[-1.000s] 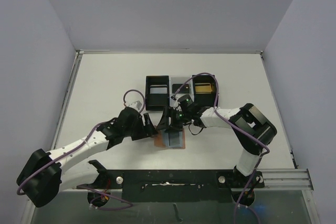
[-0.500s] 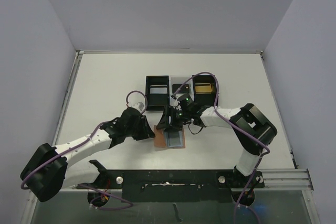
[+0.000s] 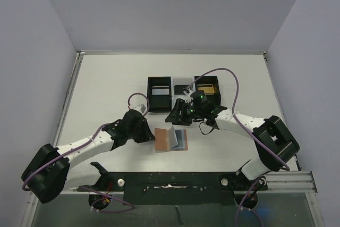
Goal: Take the credit cards out of the card holder
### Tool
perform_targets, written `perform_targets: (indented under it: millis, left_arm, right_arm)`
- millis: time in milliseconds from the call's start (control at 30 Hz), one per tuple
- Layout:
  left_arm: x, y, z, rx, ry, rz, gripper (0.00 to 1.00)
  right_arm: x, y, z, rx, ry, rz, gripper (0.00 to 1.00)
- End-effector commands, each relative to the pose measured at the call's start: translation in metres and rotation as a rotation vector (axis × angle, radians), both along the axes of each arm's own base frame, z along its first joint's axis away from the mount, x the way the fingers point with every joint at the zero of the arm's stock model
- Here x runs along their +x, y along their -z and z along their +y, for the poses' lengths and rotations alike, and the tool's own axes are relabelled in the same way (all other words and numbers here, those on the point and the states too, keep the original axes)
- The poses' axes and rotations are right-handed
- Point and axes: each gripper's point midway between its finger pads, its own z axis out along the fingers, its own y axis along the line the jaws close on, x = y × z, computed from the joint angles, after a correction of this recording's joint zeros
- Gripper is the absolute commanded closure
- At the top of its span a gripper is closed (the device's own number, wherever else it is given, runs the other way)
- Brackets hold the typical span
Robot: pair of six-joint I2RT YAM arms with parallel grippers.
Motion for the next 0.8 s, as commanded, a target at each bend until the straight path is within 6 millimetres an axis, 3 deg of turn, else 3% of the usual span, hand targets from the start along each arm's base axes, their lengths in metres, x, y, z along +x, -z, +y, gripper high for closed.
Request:
perform_targets:
  millis: [0,100,233,500,767]
  left_arm:
    - [0.008,-0.007,-0.005,-0.026,0.006,-0.039,0.96]
    - [0.007,-0.006,-0.005,-0.025,0.006,-0.036,0.96]
    - [0.007,-0.004,-0.005,-0.022,0.008,-0.03,0.96]
    - [0.007,-0.003,-0.005,-0.017,0.01,-0.024,0.97]
    - [0.007,-0.003,-0.005,-0.012,0.013,-0.022,0.96]
  right_arm:
    - [0.004,0.003,-0.026,-0.031,0.087,-0.012,0.55]
    - [0.005,0.013,-0.044,-0.086,0.149,-0.003,0.67]
    - [0.005,0.016,-0.058,-0.132,0.185,-0.015,0.72]
    - [0.0,0.031,-0.066,-0.186,0.169,0.029,0.64]
    - [-0.004,0.039,-0.065,-0.211,0.18,0.04,0.75]
